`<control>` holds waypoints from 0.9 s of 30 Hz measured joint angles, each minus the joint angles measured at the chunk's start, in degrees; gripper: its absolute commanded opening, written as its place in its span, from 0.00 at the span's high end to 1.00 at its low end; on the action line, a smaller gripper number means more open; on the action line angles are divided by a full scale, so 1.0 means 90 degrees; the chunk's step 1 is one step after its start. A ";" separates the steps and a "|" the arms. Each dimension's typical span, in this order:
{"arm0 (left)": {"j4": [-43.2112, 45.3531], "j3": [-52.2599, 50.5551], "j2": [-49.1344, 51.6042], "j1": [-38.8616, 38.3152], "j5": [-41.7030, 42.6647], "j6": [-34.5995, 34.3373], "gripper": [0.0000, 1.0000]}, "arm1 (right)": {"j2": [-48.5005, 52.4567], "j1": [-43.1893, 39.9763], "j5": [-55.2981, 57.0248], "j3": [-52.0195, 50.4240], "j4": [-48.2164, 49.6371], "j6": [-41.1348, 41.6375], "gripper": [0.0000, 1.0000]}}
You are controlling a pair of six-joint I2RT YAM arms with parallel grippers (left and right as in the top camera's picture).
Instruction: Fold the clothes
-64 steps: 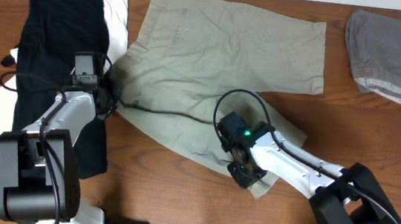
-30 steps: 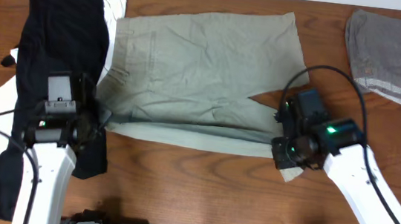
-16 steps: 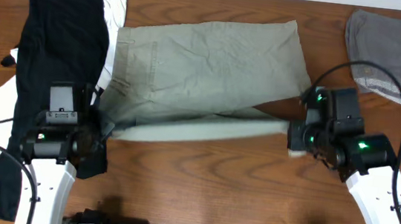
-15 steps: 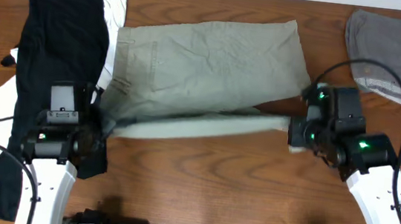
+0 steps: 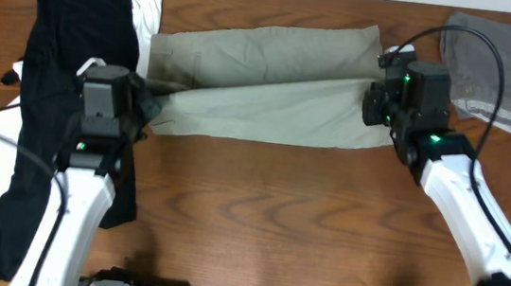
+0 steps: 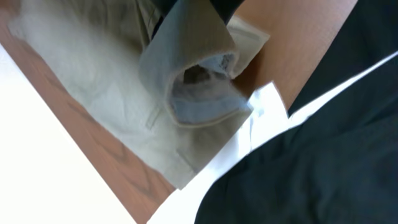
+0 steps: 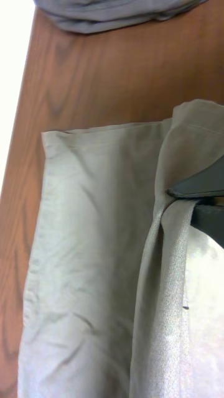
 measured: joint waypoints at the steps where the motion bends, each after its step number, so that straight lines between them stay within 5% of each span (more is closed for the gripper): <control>1: 0.0279 -0.0007 0.0233 -0.0002 -0.0046 0.0000 0.94 | 0.0180 0.0000 0.0002 0.0000 0.0260 -0.0022 0.99; 15: 0.3978 -0.0034 0.2271 -0.0002 -0.0274 0.0002 0.94 | 0.1773 -0.0007 0.0165 0.0002 0.2698 -0.0134 0.99; 27: 0.5702 -0.0039 0.2667 -0.0146 -0.0328 0.0546 0.94 | 0.2679 -0.0022 0.0410 0.0000 0.4923 -0.0138 0.98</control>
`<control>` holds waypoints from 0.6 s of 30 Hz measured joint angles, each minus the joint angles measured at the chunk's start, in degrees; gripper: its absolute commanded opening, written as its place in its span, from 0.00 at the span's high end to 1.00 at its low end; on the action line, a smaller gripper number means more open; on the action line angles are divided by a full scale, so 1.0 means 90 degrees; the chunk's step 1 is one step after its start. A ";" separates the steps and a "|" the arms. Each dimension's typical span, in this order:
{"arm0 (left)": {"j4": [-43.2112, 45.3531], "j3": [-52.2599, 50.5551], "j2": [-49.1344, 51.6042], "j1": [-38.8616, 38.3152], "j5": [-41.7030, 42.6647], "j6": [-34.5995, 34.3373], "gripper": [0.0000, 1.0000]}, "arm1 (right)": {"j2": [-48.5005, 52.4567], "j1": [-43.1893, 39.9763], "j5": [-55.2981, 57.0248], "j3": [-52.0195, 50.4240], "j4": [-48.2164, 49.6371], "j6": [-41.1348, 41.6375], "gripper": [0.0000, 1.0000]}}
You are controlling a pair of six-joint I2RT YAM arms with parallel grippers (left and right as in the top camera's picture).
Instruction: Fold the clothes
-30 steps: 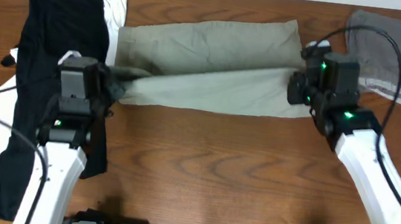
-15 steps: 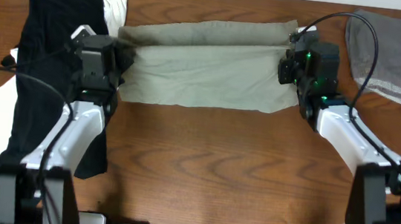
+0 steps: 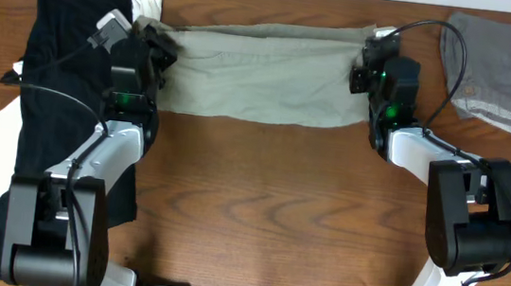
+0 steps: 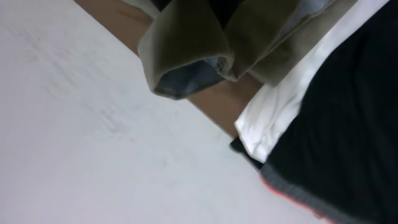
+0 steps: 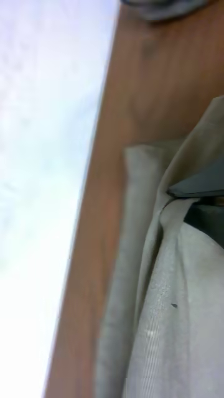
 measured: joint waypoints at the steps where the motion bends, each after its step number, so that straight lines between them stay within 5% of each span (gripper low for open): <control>1: 0.0168 0.0000 0.0007 -0.0032 -0.0019 0.0138 0.94 | 0.0000 -0.0005 0.0032 0.0000 0.0141 0.0000 0.98; 4: 0.0634 0.0000 0.0066 -0.0112 -0.0041 0.0466 0.93 | 0.0005 -0.0010 0.0119 0.0002 0.0410 0.0000 0.98; 6: 0.0979 0.0005 0.0206 -0.0146 -0.0070 0.0687 0.83 | 0.0024 -0.0015 0.0155 0.0002 0.0495 0.0000 0.97; 7: 0.1112 0.0005 0.0287 -0.0151 -0.0073 0.0746 0.63 | 0.0041 -0.0019 0.0168 0.0002 0.0517 0.0000 0.94; 8: 0.1251 0.0015 0.0413 -0.0153 -0.0085 0.0845 0.25 | 0.0070 -0.0022 0.0168 0.0002 0.0542 0.0007 0.77; 9: 0.1326 0.0024 0.0527 -0.0153 -0.0097 0.0843 0.02 | 0.0102 -0.0022 0.0175 0.0002 0.0563 0.0022 0.30; 10: 0.1379 0.0032 0.0641 -0.0153 -0.0102 0.0877 0.02 | 0.0151 -0.0022 0.0204 0.0002 0.0614 0.0010 0.01; 18: 0.1384 0.0136 0.1161 -0.0153 -0.0112 0.1154 0.02 | 0.0284 -0.0036 0.0321 0.0002 0.0753 -0.0036 0.01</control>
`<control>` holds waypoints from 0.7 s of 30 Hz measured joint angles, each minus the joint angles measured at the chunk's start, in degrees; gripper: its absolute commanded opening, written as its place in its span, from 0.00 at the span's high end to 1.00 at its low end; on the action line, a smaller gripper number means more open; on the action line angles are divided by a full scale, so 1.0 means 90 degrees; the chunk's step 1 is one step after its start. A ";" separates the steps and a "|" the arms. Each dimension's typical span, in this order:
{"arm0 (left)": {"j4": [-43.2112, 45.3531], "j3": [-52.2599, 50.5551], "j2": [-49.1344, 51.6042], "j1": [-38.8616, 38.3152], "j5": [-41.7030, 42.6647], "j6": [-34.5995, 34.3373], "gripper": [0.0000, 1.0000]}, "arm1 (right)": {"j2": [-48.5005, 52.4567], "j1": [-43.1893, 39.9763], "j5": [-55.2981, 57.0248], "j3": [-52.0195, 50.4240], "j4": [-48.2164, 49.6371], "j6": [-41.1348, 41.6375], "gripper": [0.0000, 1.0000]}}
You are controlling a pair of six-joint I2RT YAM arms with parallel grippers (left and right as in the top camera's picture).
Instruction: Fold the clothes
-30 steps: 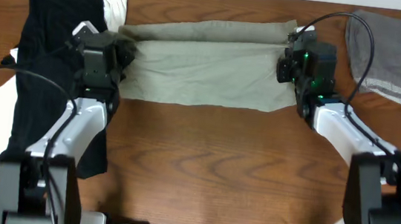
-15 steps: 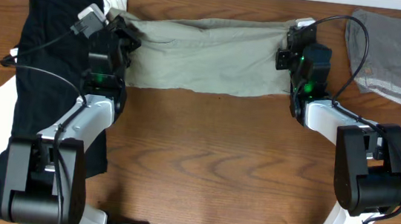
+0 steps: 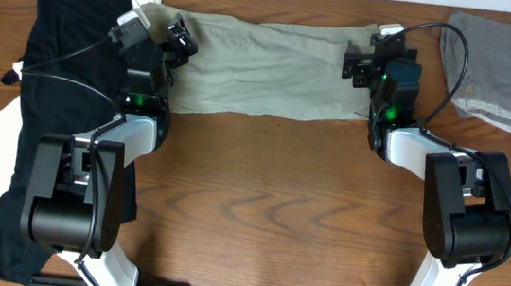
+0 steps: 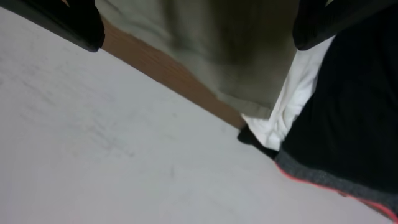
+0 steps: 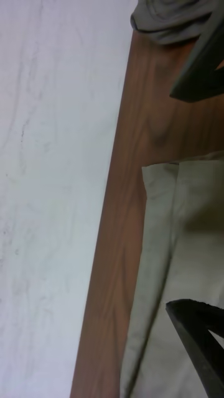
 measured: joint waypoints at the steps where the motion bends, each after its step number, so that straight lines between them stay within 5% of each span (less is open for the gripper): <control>1: -0.0041 0.0036 -0.0007 0.0000 0.0022 0.0041 0.02 | 0.0000 0.0000 0.0010 0.0000 0.0002 0.0000 0.01; 8: -0.1467 0.0119 -0.0272 0.0000 0.0682 0.0398 0.02 | -0.0005 0.0000 -0.0172 0.0027 -0.0593 0.0000 0.01; 18: -0.4643 0.0313 -0.1362 -0.0002 0.1030 0.1173 0.02 | -0.0304 0.0000 -0.1124 0.1362 -0.5187 -0.0083 0.01; 20: -0.5433 0.0478 -0.1634 -0.0002 0.1013 0.1263 0.02 | -0.0364 0.0000 -0.1311 0.1824 -0.5952 -0.0192 0.23; 21: -0.5829 0.0593 -0.1736 -0.0002 0.1003 0.1302 0.02 | -0.0401 0.0000 -0.1433 0.2052 -0.6229 -0.0197 0.44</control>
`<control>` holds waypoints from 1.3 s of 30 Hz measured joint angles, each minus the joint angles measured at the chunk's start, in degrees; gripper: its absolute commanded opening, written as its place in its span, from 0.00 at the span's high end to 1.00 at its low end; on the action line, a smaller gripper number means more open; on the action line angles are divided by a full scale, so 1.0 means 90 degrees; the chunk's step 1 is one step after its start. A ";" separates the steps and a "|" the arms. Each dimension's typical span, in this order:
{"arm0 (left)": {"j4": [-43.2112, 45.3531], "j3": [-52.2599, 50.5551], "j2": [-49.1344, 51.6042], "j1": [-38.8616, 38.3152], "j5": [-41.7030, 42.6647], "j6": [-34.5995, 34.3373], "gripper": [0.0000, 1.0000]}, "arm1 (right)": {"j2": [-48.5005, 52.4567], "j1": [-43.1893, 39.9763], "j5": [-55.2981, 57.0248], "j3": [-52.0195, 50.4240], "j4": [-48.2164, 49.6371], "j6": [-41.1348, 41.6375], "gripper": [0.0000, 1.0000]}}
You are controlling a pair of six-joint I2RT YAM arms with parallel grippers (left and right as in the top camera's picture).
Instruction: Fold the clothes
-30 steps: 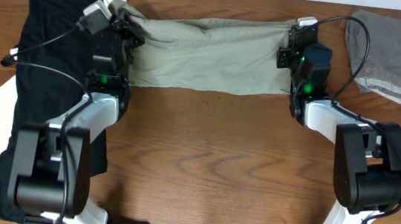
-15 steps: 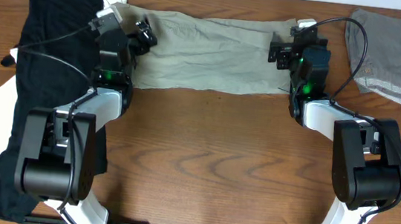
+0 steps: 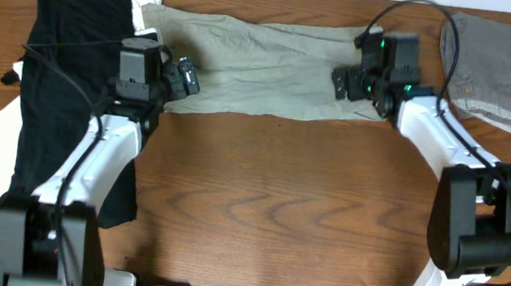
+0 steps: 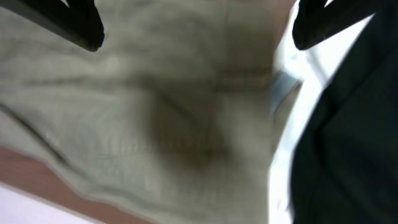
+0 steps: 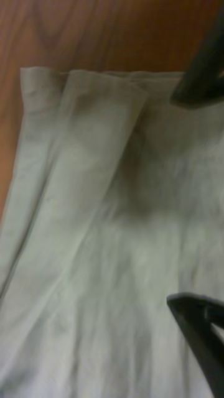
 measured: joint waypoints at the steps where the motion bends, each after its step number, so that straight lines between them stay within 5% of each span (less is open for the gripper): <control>1: -0.0277 0.0070 -0.0080 0.0000 -0.0002 0.0022 0.02 | -0.0029 0.0000 -0.0063 0.0109 -0.0070 -0.0053 0.63; 3: -0.0770 0.0192 -0.0206 0.0000 0.0000 0.0058 0.02 | -0.0109 0.0000 -0.0182 0.0270 -0.0126 -0.0056 0.90; 5: -0.1207 0.0238 -0.0240 0.0000 0.0002 0.0068 0.02 | -0.0151 0.0000 -0.0223 0.0308 -0.0143 -0.0063 0.99; 13: -0.2023 0.0233 -0.0238 0.0000 0.0211 0.0119 0.02 | -0.0087 0.0000 -0.0289 0.0311 -0.0709 -0.0063 0.99; 39: -0.2217 0.0233 -0.0549 0.0000 0.0333 0.0160 0.02 | 0.0889 -0.0049 -0.0299 0.0311 -0.2225 0.0483 0.99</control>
